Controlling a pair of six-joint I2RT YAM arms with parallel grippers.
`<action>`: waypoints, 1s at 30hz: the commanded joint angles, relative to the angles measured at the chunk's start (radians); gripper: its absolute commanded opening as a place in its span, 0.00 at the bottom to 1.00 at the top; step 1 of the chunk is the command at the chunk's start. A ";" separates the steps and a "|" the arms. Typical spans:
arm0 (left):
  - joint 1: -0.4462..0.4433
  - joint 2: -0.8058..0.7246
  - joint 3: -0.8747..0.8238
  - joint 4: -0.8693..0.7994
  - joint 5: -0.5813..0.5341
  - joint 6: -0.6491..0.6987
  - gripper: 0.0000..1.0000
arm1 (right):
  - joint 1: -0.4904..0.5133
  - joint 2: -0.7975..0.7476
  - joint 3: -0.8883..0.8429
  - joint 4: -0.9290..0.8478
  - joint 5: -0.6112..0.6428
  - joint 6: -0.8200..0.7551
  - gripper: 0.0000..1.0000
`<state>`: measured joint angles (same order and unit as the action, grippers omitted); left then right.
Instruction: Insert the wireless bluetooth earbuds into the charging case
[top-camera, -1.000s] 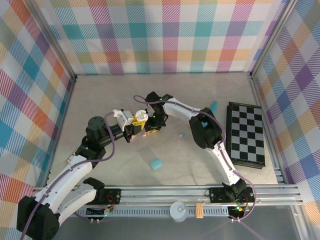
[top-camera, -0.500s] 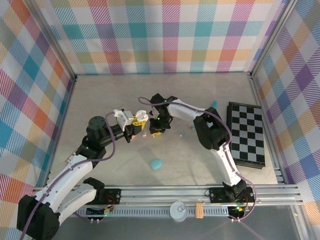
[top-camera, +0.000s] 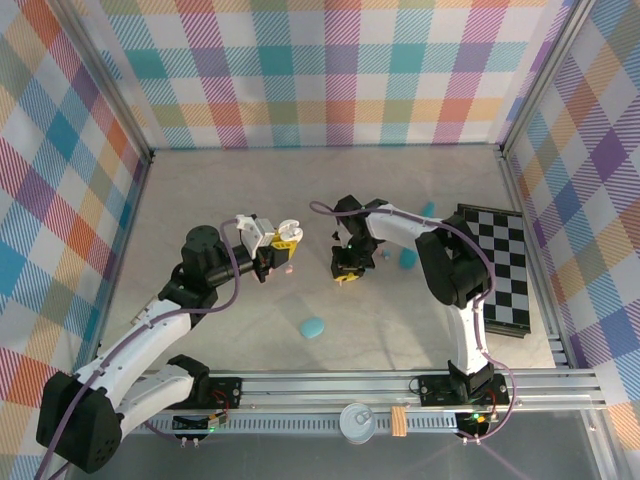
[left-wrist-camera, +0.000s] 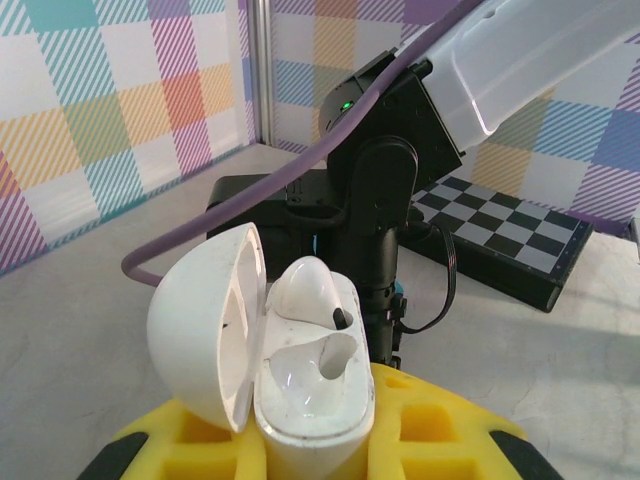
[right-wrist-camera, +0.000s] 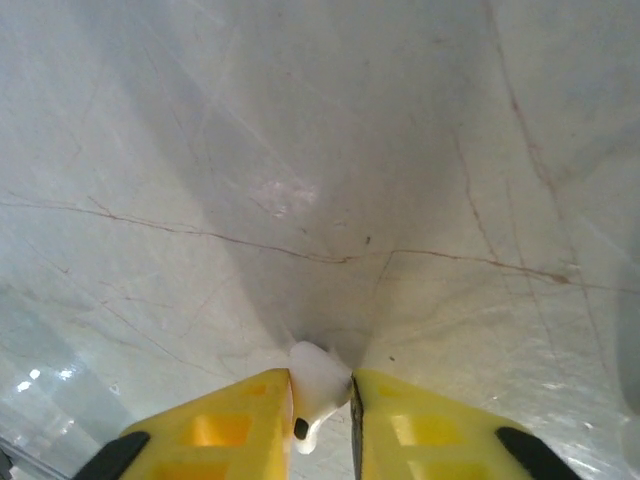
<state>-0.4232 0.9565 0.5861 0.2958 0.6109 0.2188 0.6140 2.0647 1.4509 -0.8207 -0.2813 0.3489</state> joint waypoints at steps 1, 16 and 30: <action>-0.008 0.002 0.024 0.055 0.017 0.013 0.00 | 0.005 -0.015 0.007 -0.062 0.055 -0.018 0.33; -0.012 -0.044 0.007 -0.011 0.024 0.079 0.00 | -0.011 0.099 0.212 -0.274 0.033 -0.029 0.37; -0.020 -0.033 0.002 -0.014 0.032 0.095 0.00 | -0.003 0.187 0.336 -0.361 -0.010 -0.030 0.36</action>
<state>-0.4355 0.9298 0.5861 0.2848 0.6197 0.2901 0.6041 2.2154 1.7626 -1.1309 -0.2737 0.3248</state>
